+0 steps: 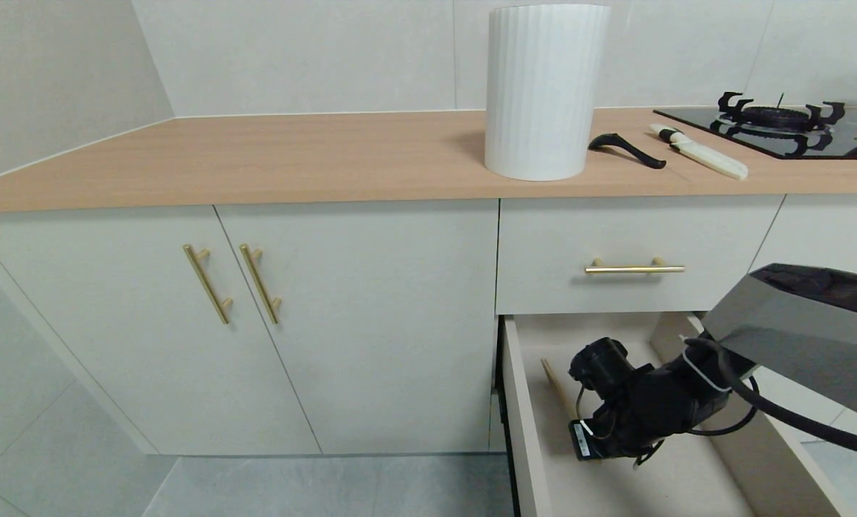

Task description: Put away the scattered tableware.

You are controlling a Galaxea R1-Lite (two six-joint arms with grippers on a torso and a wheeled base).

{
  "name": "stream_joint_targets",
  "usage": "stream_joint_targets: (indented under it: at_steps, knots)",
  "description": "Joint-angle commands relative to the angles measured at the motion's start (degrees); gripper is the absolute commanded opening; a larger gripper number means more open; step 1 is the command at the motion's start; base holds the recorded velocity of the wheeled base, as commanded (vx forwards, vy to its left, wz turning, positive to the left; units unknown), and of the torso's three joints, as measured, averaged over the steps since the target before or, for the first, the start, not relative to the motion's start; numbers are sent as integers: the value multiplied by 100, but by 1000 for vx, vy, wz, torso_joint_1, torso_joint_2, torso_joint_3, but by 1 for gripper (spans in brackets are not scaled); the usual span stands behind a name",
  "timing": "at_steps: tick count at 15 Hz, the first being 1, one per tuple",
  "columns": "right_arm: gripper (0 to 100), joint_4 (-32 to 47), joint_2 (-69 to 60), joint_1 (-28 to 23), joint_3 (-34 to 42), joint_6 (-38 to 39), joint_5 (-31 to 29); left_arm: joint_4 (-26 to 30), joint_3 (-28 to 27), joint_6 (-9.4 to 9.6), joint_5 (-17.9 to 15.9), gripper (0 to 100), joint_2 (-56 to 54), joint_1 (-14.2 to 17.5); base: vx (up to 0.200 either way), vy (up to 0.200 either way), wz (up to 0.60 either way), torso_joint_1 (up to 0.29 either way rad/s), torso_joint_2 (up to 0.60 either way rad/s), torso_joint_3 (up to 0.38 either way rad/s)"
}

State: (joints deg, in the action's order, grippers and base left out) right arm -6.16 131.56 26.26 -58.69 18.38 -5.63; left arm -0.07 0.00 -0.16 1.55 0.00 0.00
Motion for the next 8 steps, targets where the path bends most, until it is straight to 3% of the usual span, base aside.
stream_joint_targets:
  at_steps: [1,7,8]
  knots:
    - [0,0,186,11,-3,-1,-8,7,0,-2,3,100,9,0,0,0,0,0,0,0]
    - [0,-17,186,11,-3,-1,-52,-1,0,-2,3,100,9,0,0,0,0,0,0,0]
    - [100,-17,186,11,-3,-1,-52,-1,0,-2,3,100,9,0,0,0,0,0,0,0]
